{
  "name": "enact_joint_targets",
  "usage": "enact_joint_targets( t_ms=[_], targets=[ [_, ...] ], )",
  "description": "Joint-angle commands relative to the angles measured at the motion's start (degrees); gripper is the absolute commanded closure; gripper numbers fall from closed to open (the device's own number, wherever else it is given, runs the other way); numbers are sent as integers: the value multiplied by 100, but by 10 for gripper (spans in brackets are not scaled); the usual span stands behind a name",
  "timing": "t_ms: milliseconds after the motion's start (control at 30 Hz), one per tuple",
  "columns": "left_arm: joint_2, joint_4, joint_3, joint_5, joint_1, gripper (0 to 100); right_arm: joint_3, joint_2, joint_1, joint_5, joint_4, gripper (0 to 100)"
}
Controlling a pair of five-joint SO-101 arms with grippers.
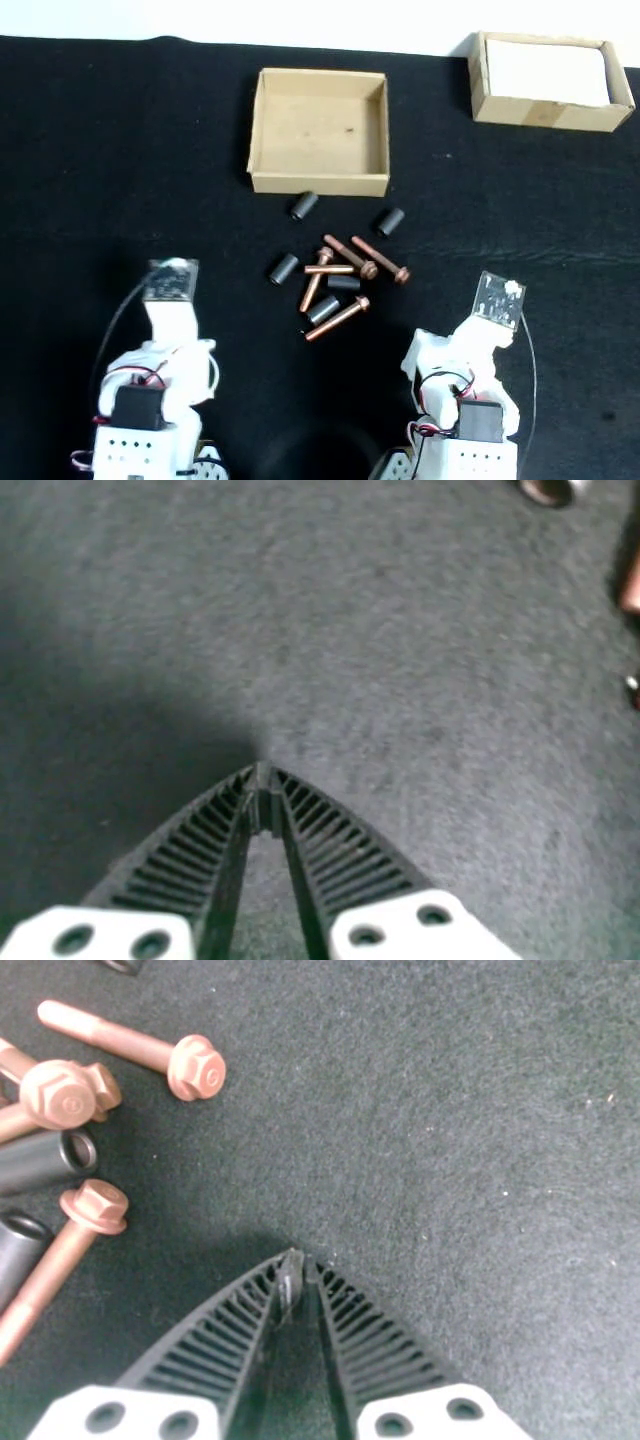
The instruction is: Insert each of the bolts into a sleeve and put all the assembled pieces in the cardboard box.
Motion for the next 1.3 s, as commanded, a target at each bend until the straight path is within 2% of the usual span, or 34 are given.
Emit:
enact_joint_targets(
  t_ms=[0,133,200,400,567,733,900,1133,1267],
  targets=[
    [-40,9,-303,-26,286,987,725,13,-40,-18,22,991],
    [-40,-62,-971,-26,207,986,725,13,-40,-18,22,991],
    [-40,-167,-1235,-26,-154,986,725,13,-40,-18,22,991],
    [-40,-949,-1833,-35,-479,986,725,13,-40,-18,22,991],
    [13,-1002,-2448,-18,-400,986,725,13,-40,-18,22,991],
    [119,-774,-2897,9,-31,986,725,13,-40,-18,22,991],
    [1710,-431,-3916,35,-22,986,725,13,-40,-18,22,991],
    [4752,879,-6053,905,31,986,725,13,-136,-9,-4,991],
    [5912,1081,-6299,1380,31,986,725,13,-409,9,-13,991]
  ],
)
